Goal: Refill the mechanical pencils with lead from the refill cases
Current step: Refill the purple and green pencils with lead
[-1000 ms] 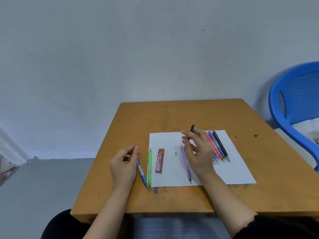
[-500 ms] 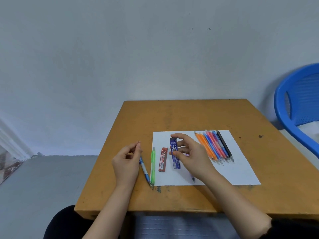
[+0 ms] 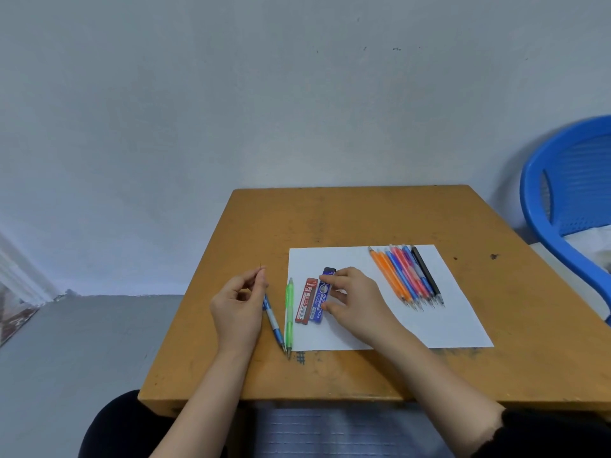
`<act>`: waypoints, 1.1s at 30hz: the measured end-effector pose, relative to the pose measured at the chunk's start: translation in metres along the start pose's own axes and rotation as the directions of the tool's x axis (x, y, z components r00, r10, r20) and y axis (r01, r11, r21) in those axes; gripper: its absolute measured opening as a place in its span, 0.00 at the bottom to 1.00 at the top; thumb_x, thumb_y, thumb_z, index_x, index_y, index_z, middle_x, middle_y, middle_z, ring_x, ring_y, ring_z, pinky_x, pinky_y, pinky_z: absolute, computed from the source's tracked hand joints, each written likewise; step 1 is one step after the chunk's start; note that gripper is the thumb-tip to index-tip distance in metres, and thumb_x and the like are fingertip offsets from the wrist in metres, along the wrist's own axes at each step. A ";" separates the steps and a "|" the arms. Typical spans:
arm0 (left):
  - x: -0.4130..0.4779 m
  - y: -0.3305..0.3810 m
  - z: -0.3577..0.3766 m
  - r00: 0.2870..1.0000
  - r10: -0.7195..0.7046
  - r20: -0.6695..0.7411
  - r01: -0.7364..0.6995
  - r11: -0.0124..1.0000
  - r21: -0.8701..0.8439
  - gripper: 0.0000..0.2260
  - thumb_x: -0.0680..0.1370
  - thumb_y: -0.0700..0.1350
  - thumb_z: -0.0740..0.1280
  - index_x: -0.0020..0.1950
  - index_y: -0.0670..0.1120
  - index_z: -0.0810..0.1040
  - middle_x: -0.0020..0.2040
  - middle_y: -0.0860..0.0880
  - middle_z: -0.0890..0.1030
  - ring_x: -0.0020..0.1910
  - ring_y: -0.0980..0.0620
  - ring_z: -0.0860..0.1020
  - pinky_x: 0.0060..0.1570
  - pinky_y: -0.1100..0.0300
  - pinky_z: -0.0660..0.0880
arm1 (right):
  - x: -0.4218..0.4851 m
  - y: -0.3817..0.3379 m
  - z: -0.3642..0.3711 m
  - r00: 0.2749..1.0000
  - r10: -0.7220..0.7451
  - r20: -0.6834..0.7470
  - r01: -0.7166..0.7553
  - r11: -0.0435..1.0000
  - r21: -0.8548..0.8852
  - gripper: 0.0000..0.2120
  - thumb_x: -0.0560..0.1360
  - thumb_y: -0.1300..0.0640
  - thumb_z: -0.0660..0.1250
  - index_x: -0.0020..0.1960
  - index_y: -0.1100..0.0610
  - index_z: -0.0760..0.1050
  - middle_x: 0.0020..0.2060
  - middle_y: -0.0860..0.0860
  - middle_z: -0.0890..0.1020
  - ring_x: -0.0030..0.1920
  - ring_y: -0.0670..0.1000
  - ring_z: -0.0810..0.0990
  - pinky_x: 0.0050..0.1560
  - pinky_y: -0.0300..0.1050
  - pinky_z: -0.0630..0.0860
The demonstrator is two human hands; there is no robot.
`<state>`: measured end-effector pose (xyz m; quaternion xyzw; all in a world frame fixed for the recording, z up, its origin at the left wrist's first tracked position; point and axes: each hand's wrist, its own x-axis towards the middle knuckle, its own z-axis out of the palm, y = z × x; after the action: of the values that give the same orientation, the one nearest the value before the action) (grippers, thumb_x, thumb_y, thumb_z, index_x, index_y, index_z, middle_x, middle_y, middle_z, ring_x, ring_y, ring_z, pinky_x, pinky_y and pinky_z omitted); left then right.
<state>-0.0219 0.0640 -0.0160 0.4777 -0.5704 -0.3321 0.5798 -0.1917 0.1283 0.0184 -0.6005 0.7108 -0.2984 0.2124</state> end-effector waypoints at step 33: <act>0.000 0.001 0.000 1.000 -0.008 0.005 0.008 1.000 0.000 0.06 0.76 0.42 0.70 0.50 0.52 0.81 0.40 0.60 0.81 0.39 0.63 0.77 0.37 0.67 0.75 | -0.006 -0.005 0.015 0.985 -0.142 0.094 0.168 0.891 -0.422 0.18 0.81 0.51 0.59 0.69 0.54 0.71 0.65 0.47 0.73 0.66 0.46 0.63 0.61 0.41 0.68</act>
<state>-0.0222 0.0648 -0.0151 0.4790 -0.5698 -0.3356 0.5773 -0.1771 0.1309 0.0103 -0.6960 0.7020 -0.1329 0.0722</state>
